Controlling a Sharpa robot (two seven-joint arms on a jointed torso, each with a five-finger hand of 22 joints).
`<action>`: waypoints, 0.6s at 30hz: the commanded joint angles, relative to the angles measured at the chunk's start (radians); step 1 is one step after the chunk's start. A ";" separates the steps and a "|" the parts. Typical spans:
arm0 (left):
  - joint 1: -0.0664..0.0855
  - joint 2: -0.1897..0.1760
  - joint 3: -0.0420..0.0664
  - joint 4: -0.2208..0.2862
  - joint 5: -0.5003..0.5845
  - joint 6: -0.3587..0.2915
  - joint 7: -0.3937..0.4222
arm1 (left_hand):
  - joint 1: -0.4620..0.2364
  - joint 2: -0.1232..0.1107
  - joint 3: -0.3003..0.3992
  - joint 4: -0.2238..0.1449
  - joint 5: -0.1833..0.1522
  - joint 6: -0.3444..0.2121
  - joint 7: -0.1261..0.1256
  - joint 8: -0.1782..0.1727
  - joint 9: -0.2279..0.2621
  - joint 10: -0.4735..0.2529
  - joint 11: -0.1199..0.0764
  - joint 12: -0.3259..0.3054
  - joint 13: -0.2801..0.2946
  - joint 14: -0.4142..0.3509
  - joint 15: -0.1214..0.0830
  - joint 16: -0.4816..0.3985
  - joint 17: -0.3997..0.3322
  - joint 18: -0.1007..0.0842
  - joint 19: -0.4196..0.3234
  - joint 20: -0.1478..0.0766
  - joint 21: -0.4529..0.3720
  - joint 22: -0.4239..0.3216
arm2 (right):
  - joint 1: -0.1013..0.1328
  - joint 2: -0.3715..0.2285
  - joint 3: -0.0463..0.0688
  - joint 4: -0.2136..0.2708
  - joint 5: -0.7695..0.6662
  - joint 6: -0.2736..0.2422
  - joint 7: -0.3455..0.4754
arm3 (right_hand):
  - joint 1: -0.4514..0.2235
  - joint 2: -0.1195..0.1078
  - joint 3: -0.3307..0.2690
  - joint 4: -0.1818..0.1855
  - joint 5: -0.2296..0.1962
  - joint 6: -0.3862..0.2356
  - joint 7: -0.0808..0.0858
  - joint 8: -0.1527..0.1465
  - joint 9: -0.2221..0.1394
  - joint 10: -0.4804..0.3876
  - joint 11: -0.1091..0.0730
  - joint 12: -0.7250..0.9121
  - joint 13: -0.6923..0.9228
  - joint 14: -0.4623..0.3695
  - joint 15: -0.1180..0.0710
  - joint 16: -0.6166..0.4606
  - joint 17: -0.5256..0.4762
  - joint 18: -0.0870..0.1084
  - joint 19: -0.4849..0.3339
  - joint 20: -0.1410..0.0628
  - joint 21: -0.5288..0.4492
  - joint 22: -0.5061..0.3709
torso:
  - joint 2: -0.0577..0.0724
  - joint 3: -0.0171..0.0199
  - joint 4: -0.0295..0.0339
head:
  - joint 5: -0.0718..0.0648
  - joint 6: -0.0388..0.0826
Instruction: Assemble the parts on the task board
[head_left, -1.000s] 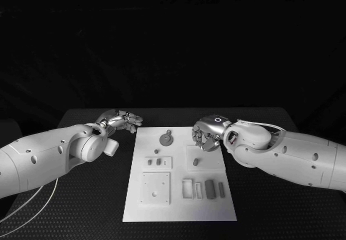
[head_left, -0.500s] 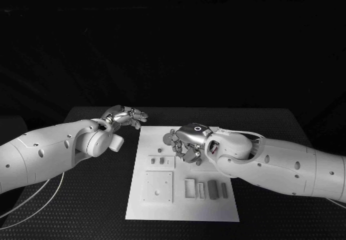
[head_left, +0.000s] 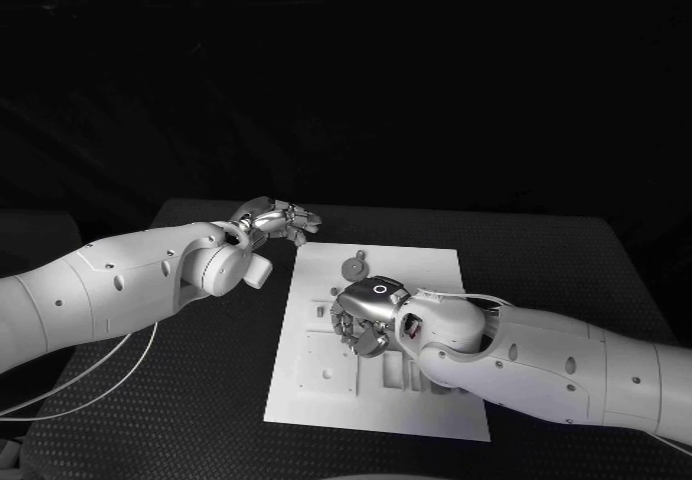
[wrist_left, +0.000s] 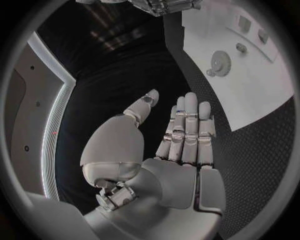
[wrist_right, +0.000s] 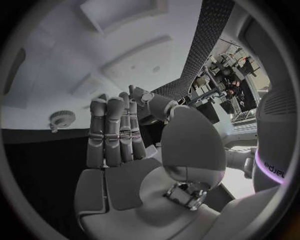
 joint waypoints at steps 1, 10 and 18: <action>0.003 0.004 0.001 0.002 -0.002 0.001 0.013 | -0.009 -0.003 -0.005 0.000 0.002 -0.006 -0.002 -0.002 0.000 -0.003 0.003 0.002 -0.001 0.007 -0.003 -0.005 0.001 0.012 0.006 0.000 -0.006 0.001 | -0.005 0.004 -0.002 -0.006 -0.049 0.011 0.007 | -0.001 0.009 0.002 -0.007 0.005 0.002 0.003 0.005 0.001 0.007 0.002 -0.004 0.002 -0.003 -0.004 0.002 0.001 0.030 -0.005 -0.001 0.005 0.022 | 0.001 -0.0001 -0.0004 | 0.016 -0.009; 0.006 0.004 0.001 0.002 0.002 0.003 0.016 | -0.018 -0.006 -0.010 0.005 -0.006 -0.008 -0.002 0.000 0.000 -0.004 0.003 0.002 -0.001 0.006 -0.002 -0.009 0.004 0.012 0.006 0.000 -0.009 0.002 | -0.006 0.011 -0.025 -0.008 -0.062 0.032 0.006 | -0.002 0.010 0.001 -0.010 0.005 0.003 0.003 0.004 0.002 0.007 0.002 -0.005 0.003 -0.002 -0.004 0.002 0.001 0.030 -0.005 -0.001 0.007 0.022 | 0.000 -0.0005 -0.0032 | 0.034 -0.018; 0.007 0.005 0.001 0.001 0.002 0.004 0.015 | -0.018 -0.006 -0.010 0.005 -0.007 -0.008 -0.002 0.001 0.000 -0.004 0.003 0.002 -0.001 0.005 -0.002 -0.010 0.005 0.012 0.006 0.000 -0.010 0.002 | -0.009 0.016 -0.038 -0.017 -0.074 0.039 0.003 | -0.003 0.011 0.000 -0.012 0.005 0.003 0.003 0.004 0.002 0.008 0.002 -0.006 0.003 -0.002 -0.004 0.002 0.001 0.030 -0.006 -0.001 0.008 0.022 | 0.000 0.0005 -0.0006 | 0.046 -0.027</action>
